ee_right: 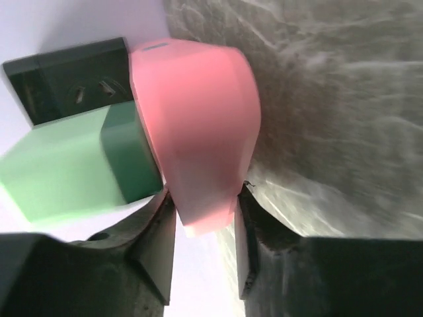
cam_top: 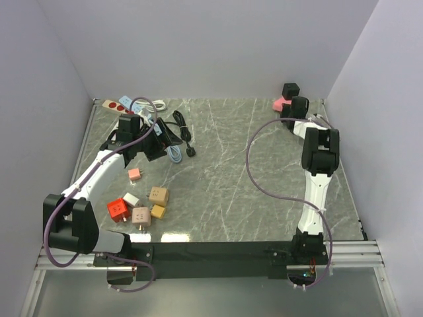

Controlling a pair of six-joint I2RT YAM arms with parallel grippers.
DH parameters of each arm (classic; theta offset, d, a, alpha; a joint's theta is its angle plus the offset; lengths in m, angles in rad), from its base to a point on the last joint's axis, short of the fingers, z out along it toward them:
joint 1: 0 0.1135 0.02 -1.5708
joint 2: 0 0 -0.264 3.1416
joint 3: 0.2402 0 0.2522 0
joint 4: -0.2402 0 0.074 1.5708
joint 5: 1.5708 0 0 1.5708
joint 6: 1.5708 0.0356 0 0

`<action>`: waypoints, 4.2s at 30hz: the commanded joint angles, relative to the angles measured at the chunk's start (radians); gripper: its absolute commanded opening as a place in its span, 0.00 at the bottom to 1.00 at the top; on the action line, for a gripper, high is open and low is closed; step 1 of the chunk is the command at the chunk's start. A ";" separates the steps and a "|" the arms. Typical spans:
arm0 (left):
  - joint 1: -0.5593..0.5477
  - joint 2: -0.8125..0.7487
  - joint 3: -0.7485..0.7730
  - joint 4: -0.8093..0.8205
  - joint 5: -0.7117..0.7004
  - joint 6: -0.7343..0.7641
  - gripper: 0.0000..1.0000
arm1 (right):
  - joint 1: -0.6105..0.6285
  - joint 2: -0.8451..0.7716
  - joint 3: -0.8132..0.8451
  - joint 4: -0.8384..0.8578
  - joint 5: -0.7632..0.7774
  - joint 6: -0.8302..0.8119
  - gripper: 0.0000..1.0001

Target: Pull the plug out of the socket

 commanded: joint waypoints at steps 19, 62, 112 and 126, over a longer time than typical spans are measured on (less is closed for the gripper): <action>-0.014 -0.108 -0.209 0.199 0.082 0.059 0.99 | 0.239 -0.677 -0.947 -0.054 -0.518 -0.598 0.00; -0.129 -0.122 -0.332 0.313 0.011 -0.020 1.00 | 0.578 -0.796 -0.416 -0.960 -0.048 -1.219 0.75; -0.502 -0.022 -0.419 0.463 -0.274 -0.209 0.99 | 0.588 -0.637 -0.553 -0.671 -0.529 -0.835 0.00; -0.555 0.134 -0.350 0.606 -0.319 -0.149 0.33 | 0.589 -0.703 -0.650 -0.564 -0.644 -0.770 0.00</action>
